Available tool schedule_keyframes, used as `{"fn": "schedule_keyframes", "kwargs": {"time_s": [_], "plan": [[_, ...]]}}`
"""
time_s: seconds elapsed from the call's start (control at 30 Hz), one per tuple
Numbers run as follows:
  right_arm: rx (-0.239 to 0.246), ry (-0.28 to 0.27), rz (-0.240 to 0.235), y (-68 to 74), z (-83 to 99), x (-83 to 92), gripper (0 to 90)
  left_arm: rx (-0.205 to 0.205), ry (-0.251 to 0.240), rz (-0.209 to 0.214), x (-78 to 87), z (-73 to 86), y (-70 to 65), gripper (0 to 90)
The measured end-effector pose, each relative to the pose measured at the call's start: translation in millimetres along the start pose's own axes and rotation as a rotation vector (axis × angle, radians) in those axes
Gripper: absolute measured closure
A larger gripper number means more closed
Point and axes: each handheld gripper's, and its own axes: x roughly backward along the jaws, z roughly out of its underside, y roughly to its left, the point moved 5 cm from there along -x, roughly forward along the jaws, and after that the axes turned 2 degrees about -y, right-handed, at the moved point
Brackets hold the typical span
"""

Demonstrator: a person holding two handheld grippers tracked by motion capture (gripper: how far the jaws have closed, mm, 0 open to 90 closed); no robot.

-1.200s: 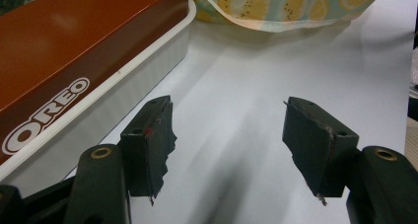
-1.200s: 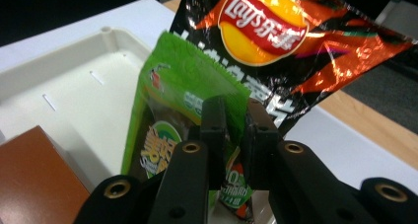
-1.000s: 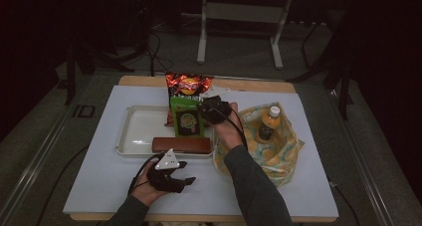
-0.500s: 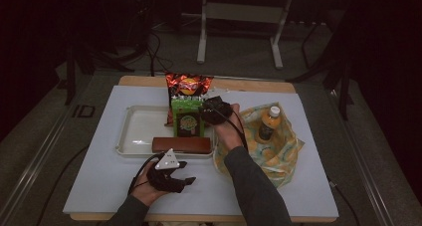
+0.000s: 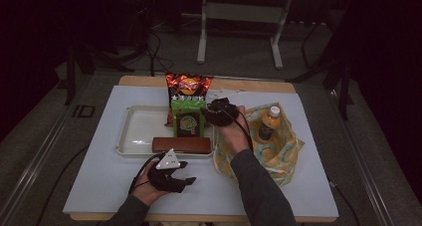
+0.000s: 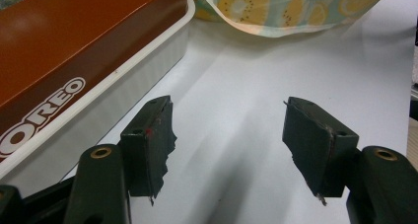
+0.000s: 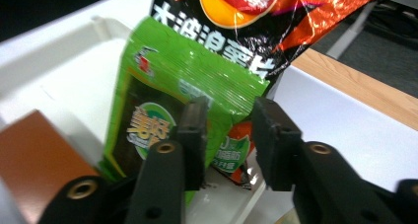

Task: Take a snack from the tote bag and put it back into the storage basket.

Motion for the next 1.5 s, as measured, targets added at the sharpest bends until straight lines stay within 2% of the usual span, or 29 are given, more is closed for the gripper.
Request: {"fn": "schedule_keyframes", "kwargs": {"time_s": [0.13, 0.6, 0.77, 1.13, 1.5], "plan": [[-0.025, -0.022, -0.03, -0.4, -0.5, 9.1, 75.6, -0.001, 0.001, 0.0, -0.7, -0.2, 0.0, 35.6], [0.049, -0.014, -0.073, 5.8, 16.7, 45.0, 78.9, -0.005, 0.015, 0.002, -4.2, 0.2, -1.4, 35.6], [0.053, -0.026, -0.079, 7.6, 26.0, 58.7, 77.9, -0.007, 0.017, 0.003, -5.4, -0.2, -1.1, 35.6], [0.041, -0.027, -0.082, 6.6, 38.2, 69.9, 73.9, -0.011, 0.019, 0.013, -8.7, -2.1, -1.9, 35.6], [0.058, -0.015, -0.078, 8.3, 48.2, 77.8, 71.8, -0.013, 0.02, 0.013, -8.6, -2.3, -2.1, 35.6]]}}
